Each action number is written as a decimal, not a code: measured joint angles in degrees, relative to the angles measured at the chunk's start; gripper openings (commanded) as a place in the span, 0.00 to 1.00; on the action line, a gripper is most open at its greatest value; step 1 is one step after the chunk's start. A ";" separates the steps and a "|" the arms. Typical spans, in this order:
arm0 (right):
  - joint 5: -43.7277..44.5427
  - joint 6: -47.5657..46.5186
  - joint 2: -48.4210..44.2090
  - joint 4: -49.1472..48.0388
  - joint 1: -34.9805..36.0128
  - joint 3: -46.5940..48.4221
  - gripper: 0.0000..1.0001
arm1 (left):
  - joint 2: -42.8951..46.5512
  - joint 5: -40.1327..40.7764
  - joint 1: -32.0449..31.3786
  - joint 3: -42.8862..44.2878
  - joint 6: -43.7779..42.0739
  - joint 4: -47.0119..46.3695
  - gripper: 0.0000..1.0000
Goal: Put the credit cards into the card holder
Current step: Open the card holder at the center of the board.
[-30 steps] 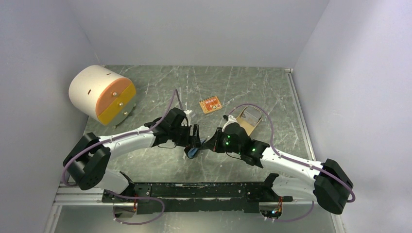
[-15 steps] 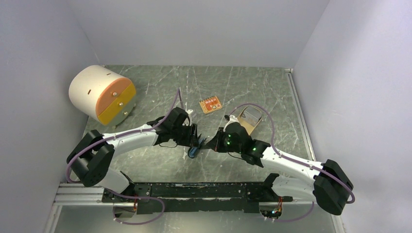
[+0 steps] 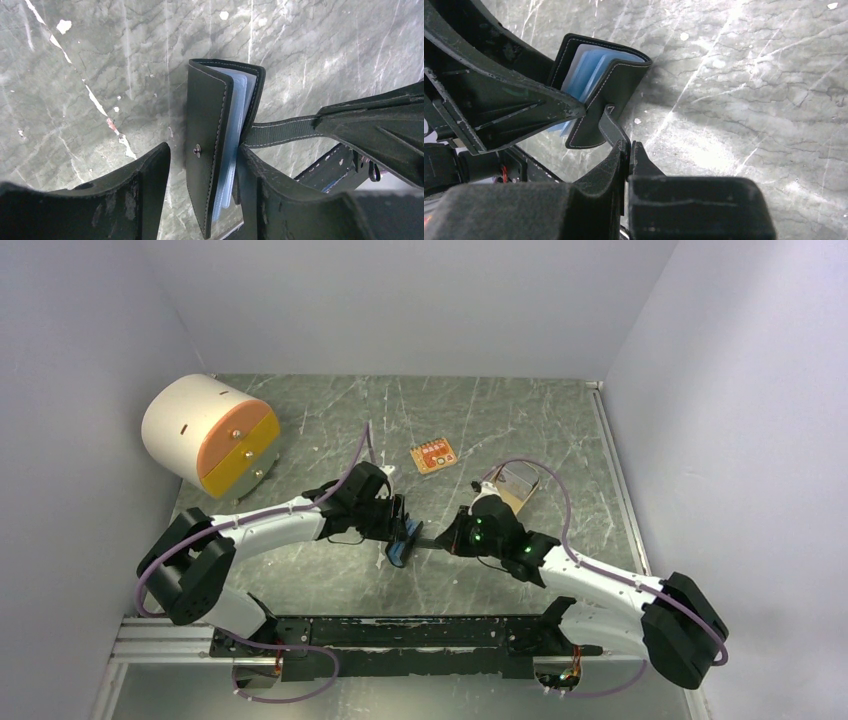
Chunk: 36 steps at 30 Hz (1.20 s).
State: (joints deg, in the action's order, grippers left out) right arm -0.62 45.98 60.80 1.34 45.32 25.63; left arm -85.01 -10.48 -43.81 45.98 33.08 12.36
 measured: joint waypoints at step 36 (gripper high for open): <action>-2.60 -4.96 6.78 -1.57 -4.52 -2.43 0.31 | 4.35 -4.11 1.66 -5.22 1.16 -1.44 0.15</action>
State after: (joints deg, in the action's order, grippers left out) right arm -3.22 41.01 67.57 -0.23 40.80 23.20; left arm -80.66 -14.59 -42.15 40.75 34.24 10.92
